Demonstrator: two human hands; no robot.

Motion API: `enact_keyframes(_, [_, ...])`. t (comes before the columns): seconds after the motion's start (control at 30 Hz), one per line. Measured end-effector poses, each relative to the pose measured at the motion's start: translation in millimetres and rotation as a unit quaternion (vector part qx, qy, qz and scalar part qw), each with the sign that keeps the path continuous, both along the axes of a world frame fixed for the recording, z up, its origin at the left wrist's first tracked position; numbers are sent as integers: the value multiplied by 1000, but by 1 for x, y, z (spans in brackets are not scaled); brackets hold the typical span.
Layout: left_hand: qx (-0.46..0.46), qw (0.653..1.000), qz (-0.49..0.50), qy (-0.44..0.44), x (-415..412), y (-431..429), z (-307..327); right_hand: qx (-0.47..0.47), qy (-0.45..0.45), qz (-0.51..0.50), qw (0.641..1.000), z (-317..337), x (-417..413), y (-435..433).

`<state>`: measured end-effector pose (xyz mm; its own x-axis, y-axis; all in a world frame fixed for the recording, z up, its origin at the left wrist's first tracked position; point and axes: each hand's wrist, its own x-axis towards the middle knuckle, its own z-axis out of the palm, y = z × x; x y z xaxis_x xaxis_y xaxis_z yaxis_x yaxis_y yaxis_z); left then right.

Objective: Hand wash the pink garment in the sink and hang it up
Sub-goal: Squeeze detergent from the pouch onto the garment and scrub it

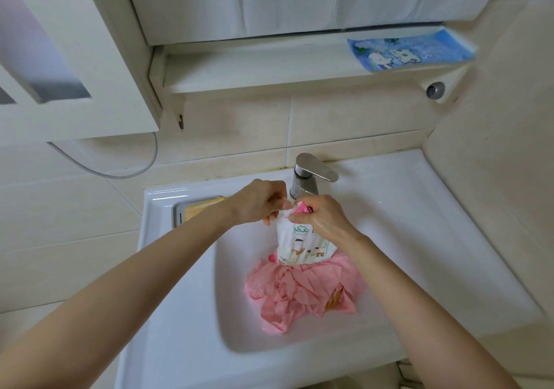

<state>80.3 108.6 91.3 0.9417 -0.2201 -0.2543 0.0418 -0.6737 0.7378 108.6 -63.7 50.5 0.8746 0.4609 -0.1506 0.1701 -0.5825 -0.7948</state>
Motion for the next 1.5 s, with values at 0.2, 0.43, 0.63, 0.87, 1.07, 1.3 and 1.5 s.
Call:
enact_keyframes(0.2, [20, 996, 2, -88, 0, 18, -8, 64, 62, 24, 996, -10, 20, 20])
enact_keyframes(0.43, [-160, 966, 203, -2, -7, 54, -59, -30, -60, 100, 993, 31, 61, 83])
enact_keyframes(0.63, [-281, 893, 330, 125, 28, 51, -101, -191, -171, 159, 954, 21, 117, 146])
enact_keyframes(0.87, [-268, 894, 353, 65, 30, 41, -142, -15, -418, -31, 908, -52, 69, 112])
enact_keyframes(1.07, [-123, 938, 321, -47, -31, 4, -193, -152, -176, -16, 972, -176, -29, 4])
enact_keyframes(1.3, [253, 965, -24, 67, -63, -57, -280, -341, -21, 14, 940, -246, 7, -48])
enact_keyframes(1.5, [276, 955, -87, 61, -61, -58, -319, -379, -135, 114, 908, -274, -17, -61])
